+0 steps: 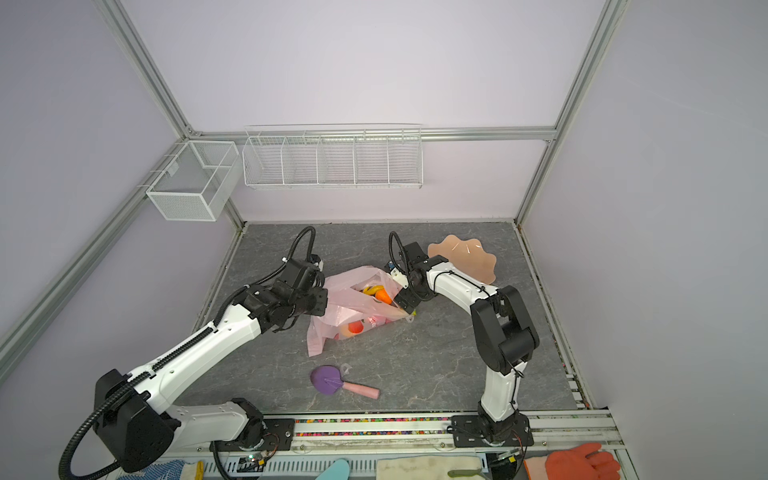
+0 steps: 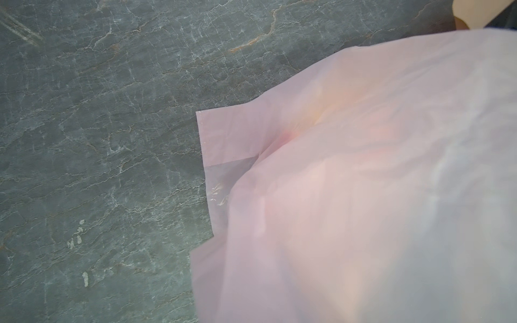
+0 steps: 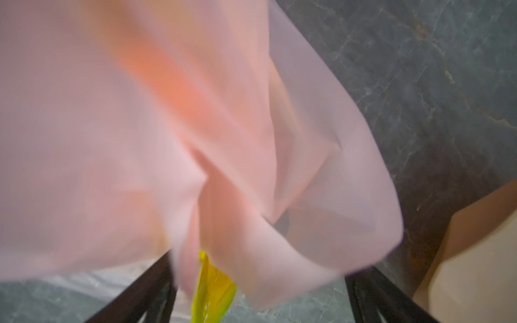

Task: Place the fruits into the plastic bag
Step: 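Grasp the pink bag rim with the right gripper while the left holds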

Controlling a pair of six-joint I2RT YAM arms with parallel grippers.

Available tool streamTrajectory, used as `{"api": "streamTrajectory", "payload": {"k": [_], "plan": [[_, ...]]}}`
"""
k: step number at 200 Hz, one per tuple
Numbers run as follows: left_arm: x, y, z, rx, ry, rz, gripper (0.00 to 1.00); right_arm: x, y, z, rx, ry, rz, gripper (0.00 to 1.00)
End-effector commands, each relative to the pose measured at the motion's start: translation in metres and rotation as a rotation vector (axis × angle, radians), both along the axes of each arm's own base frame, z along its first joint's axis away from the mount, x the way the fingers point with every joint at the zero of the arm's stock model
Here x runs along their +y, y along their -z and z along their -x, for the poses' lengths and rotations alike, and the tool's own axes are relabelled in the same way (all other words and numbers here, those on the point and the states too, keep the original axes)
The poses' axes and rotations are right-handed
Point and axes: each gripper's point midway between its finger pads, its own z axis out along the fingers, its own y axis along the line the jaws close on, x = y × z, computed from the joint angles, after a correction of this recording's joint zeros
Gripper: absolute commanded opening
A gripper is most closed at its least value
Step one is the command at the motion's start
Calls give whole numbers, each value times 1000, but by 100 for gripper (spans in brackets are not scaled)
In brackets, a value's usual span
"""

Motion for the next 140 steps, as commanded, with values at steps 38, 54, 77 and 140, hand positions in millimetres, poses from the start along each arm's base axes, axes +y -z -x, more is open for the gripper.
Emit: {"api": "streamTrajectory", "payload": {"k": [38, 54, 77, 140], "plan": [[-7, -13, -3, -15, 26, 31, 11, 34, -13, -14, -40, -94, -82, 49], [-10, -20, -1, -22, 28, 65, 13, 35, -16, -7, -23, -95, -94, 18], [-19, -34, 6, -25, 57, 152, 28, 34, -19, 3, 23, -64, -112, 7], [-18, -111, 43, -88, 17, 485, 75, 39, -70, 19, 35, 49, -256, 7]]}}
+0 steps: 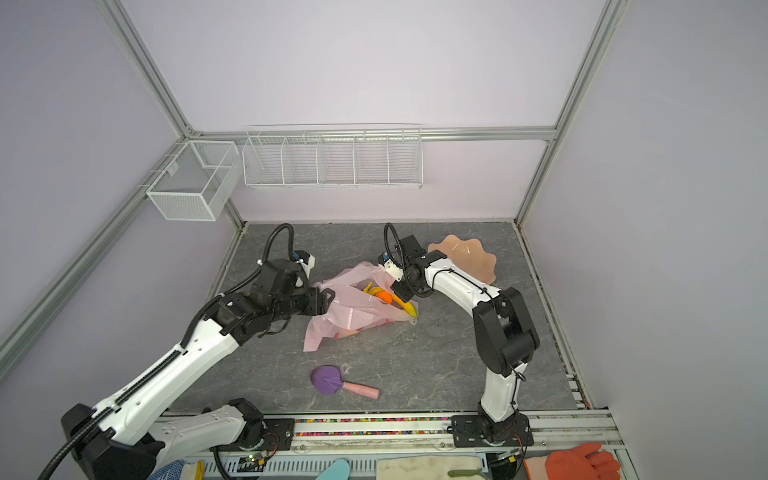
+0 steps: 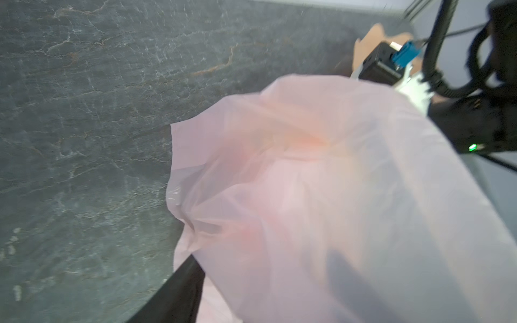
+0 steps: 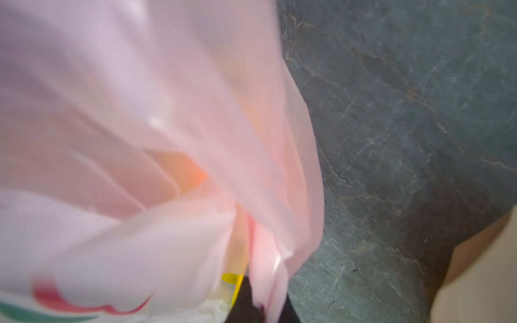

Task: Place the fruits into the plastic bag
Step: 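Grasp the pink bag rim with the right gripper while the left holds, then lift the pink bag by its rims with both grippers, raising it upright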

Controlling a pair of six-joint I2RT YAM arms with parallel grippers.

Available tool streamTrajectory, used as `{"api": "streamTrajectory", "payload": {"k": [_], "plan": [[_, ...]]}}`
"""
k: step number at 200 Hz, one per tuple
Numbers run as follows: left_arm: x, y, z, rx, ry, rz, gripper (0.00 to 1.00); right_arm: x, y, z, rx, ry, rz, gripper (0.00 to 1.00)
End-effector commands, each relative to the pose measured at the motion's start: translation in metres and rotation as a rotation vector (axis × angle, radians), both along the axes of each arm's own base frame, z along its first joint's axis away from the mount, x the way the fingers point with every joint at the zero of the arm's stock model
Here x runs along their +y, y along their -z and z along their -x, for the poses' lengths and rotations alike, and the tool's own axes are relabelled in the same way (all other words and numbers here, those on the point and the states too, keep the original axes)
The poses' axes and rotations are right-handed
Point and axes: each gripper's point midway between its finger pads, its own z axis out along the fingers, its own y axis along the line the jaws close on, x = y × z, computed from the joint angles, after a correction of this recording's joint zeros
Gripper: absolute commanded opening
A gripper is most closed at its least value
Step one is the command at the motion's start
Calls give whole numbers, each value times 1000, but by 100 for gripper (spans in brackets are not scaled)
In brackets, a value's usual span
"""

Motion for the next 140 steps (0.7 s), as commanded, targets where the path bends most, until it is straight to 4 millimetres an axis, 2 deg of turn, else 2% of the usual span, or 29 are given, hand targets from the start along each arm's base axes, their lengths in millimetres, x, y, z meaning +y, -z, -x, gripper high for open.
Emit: {"api": "streamTrajectory", "payload": {"k": [1, 15, 26, 39, 54, 62, 83, 105, 140], "plan": [[-3, -46, 12, -36, -14, 176, 75, 6, -26, 14, 36, 33, -79, 7], [-3, -59, 18, -28, -25, 224, 77, 5, -29, 17, 51, 50, -84, 7], [-3, -60, 21, -5, -41, 247, 77, 4, -31, 19, 61, 59, -93, 7], [-3, -47, 22, 55, -80, 256, 81, 7, -32, 24, 85, 63, -113, 7], [-1, -23, 19, 145, -132, 215, 81, 10, -32, 28, 120, 81, -136, 7], [-2, -17, 17, 188, -147, 195, 81, 11, -31, 31, 138, 90, -146, 7], [-14, -36, 21, 234, -130, 252, 81, 10, -34, 37, 166, 123, -158, 7], [-13, -55, 38, 286, -143, 305, 82, 7, -35, 43, 181, 130, -159, 7], [12, -48, 71, 436, -197, 181, 84, 5, -35, 45, 195, 145, -151, 7]]}}
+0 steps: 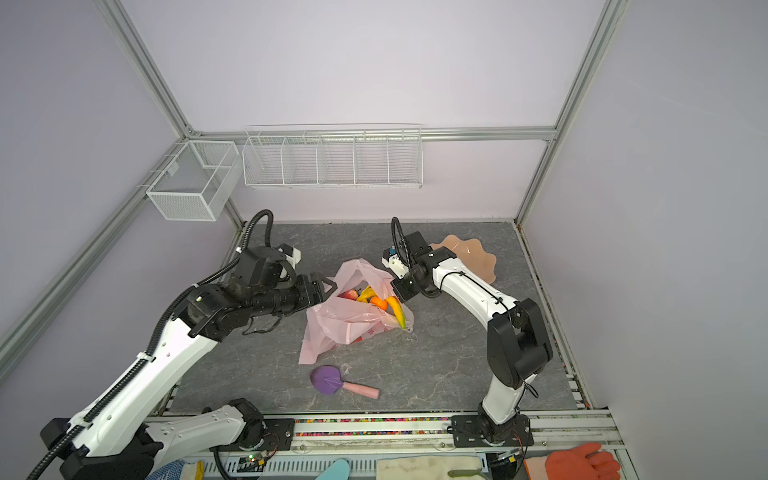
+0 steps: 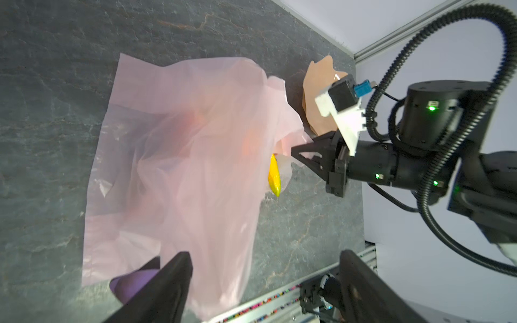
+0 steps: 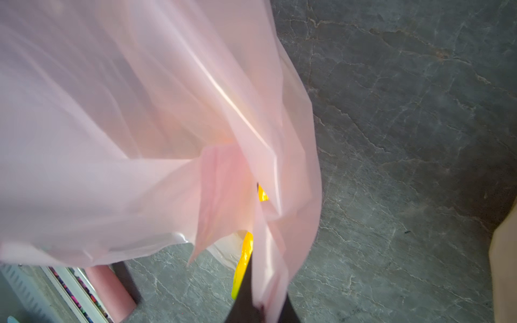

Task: Place the fruits into the plastic bag
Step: 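Lift the pink bag by its rims with both grippers, raising it upright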

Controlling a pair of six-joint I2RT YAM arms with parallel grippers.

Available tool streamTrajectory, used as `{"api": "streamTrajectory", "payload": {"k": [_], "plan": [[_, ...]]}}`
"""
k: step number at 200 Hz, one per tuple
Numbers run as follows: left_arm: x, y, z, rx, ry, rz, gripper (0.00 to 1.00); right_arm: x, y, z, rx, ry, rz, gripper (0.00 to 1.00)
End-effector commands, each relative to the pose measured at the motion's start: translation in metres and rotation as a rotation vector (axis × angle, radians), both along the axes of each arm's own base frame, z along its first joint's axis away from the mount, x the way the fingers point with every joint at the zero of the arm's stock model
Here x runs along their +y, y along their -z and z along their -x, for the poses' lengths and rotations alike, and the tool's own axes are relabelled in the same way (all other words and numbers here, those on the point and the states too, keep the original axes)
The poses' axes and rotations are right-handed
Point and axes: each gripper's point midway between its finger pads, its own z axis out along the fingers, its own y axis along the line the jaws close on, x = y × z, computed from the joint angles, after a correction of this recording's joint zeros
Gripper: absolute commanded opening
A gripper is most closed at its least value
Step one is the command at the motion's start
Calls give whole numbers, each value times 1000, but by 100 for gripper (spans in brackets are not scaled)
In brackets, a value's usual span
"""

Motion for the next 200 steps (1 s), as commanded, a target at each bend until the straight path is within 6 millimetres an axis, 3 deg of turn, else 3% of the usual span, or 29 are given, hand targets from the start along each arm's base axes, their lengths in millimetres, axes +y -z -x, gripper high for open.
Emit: {"api": "streamTrajectory", "payload": {"k": [1, 16, 34, 61, 81, 105, 137, 200], "plan": [[25, 12, 36, 182, -37, -79, 84, -1, -9, 12, 30, 10, -17, 7], [26, 13, 51, 247, -38, -40, 84, 0, -10, 13, 35, 10, -18, 7], [13, 16, 69, 326, -34, 65, 85, 0, -10, 14, 41, 12, -18, 7], [-5, 47, 87, 438, -109, 162, 85, 1, -9, 17, 49, 19, -28, 7], [-31, 70, 90, 496, -127, 263, 85, 3, -8, 19, 52, 19, -34, 7], [-54, 94, 82, 494, -177, 294, 85, 7, -7, 23, 57, 15, -37, 7], [-56, 105, 55, 412, -296, 292, 85, 9, -9, 30, 65, 2, -42, 7], [-38, 117, 19, 272, -512, 280, 85, 12, -18, 43, 55, -23, -68, 7]]}}
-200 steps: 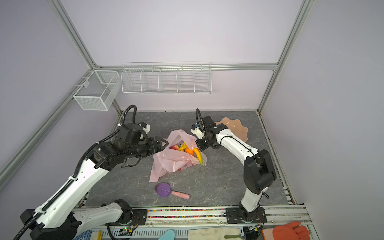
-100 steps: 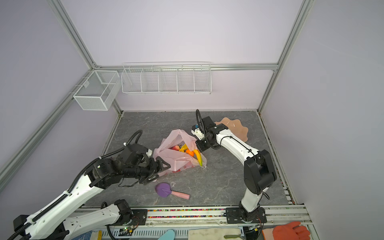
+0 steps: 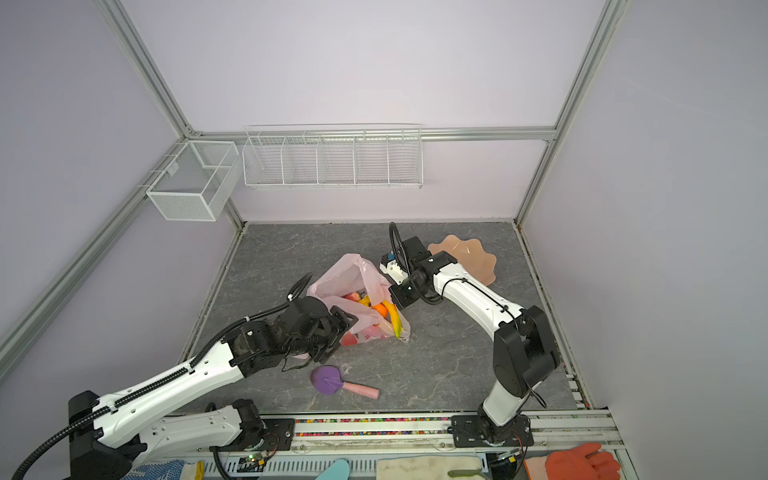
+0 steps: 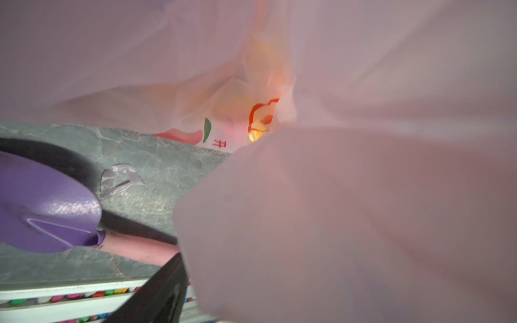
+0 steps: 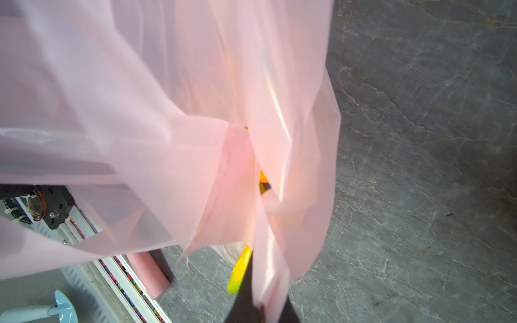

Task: Place the fruits into the plastic bag
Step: 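Lift the pink bag by its rims with both grippers, raising it upright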

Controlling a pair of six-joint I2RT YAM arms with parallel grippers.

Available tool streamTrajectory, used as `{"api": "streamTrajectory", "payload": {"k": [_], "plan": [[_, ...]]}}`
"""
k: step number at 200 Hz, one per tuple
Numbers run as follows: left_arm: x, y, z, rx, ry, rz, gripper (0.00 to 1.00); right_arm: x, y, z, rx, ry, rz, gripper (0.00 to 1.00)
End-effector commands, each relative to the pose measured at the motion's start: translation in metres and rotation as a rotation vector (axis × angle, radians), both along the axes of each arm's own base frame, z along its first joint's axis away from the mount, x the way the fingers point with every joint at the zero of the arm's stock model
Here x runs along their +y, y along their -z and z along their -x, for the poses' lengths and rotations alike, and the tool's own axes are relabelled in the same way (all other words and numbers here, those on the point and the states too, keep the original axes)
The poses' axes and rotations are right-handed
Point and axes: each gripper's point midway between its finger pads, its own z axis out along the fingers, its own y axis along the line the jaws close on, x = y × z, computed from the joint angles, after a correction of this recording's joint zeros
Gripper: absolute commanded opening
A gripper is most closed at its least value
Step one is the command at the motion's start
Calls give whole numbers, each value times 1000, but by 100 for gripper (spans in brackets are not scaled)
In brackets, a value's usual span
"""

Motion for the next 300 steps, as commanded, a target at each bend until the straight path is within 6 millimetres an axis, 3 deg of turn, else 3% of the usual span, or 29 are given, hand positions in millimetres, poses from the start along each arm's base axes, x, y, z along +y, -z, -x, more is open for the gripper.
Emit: {"api": "streamTrajectory", "payload": {"k": [1, 24, 47, 72, 88, 108, 129, 162, 174, 185, 204, 215, 228, 241, 249, 261, 271, 300], "plan": [[10, 2, -22, -64, -150, -7, 85, 3, -9, 13, 9, -17, -32, 7], [9, 3, -34, -100, -186, -32, 83, 5, -11, 18, 13, -26, -40, 7], [14, 7, -43, -121, -193, -82, 72, 8, -18, 24, 19, -43, -67, 7], [36, -2, -60, -202, -218, -131, 24, 8, -37, 30, 21, -49, -90, 7], [52, -21, -75, -248, -197, -143, 0, 7, -64, 30, 4, -48, -114, 7], [65, -62, -95, -324, -136, -136, 0, 5, -109, 21, -65, -15, -167, 7], [63, -129, -107, -428, 8, -145, 0, -1, -168, 4, -144, 43, -240, 7], [61, -219, -111, -551, 189, -171, 0, -24, -284, -18, -324, 152, -400, 7], [68, -241, -116, -595, 198, -191, 0, -35, -310, -26, -366, 203, -436, 7], [76, -249, -126, -623, 185, -203, 0, -42, -306, -38, -340, 244, -438, 7], [86, -241, -165, -650, 134, -140, 0, -46, -254, -64, -162, 342, -415, 7], [81, -236, -189, -658, 154, -165, 0, -39, -240, -73, -66, 358, -471, 7], [62, -253, -204, -704, 227, -143, 0, -38, -258, -81, -85, 367, -522, 7], [40, -300, -193, -827, 301, -128, 0, -48, -292, -82, -209, 375, -526, 7], [36, -323, -183, -887, 321, -157, 0, -61, -309, -84, -281, 404, -516, 7], [47, -335, -175, -905, 318, -196, 0, -82, -315, -89, -299, 473, -520, 7], [63, -327, -178, -879, 299, -209, 0, -89, -310, -90, -266, 506, -535, 7], [123, -273, -205, -774, 183, -249, 0, -83, -279, -84, -168, 550, -594, 7]]}}
